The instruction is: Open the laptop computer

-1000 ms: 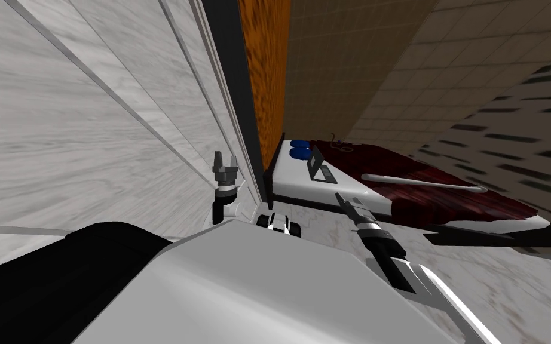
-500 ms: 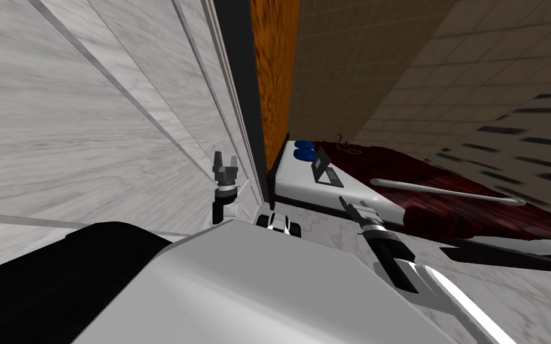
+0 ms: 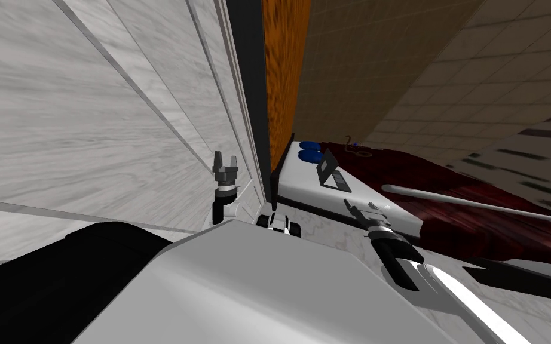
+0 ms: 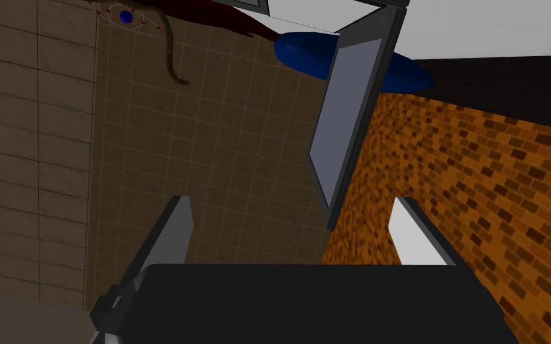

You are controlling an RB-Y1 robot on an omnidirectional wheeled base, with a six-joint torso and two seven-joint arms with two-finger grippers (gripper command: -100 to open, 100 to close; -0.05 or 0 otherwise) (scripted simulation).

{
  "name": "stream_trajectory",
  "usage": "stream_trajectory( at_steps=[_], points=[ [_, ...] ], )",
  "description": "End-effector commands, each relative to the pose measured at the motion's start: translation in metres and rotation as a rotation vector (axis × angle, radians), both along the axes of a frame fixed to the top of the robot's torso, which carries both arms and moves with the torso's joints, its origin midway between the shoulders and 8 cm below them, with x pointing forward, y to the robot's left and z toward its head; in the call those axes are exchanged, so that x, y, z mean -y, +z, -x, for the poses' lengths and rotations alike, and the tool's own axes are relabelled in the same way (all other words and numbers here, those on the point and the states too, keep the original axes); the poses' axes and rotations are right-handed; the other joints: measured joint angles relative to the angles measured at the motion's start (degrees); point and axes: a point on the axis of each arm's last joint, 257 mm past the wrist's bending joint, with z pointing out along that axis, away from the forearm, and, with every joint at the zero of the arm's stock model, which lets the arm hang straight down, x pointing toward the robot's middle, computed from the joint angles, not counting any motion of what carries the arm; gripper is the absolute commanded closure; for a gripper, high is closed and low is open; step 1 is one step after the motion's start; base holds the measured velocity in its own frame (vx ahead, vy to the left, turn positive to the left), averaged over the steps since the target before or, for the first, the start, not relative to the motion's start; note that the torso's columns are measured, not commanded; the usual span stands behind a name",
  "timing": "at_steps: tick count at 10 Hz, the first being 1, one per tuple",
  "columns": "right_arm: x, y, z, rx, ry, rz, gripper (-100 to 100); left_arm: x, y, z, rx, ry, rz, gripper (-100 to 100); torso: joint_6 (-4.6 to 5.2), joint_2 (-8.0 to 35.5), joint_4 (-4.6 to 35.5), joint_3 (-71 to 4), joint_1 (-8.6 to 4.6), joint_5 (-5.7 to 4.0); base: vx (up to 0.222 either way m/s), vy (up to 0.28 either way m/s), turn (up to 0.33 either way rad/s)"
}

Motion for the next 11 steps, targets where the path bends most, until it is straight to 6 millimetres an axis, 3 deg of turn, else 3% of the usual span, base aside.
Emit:
stream_trajectory(
  at_steps=[1, 11],
  points=[
    [0.021, 0.0, 0.003, -0.03, -0.033, 0.105, -100, 0.0, 0.0, 0.0, 0.0, 0.0, 0.0, 0, 0.0, 0.0, 0.0, 0.0, 0.01, 0.0, 0.031, 0.02, 0.089],
    [0.092, 0.023, 0.005, -0.091, -0.139, 0.508, -100, 0.007, 0.0, -0.002, 0.001, -0.02, 0.003, 0, -0.18, 0.2, 0.1, 0.2, 0.48, 0.2, 0.029, 0.018, 0.156]
  ],
)
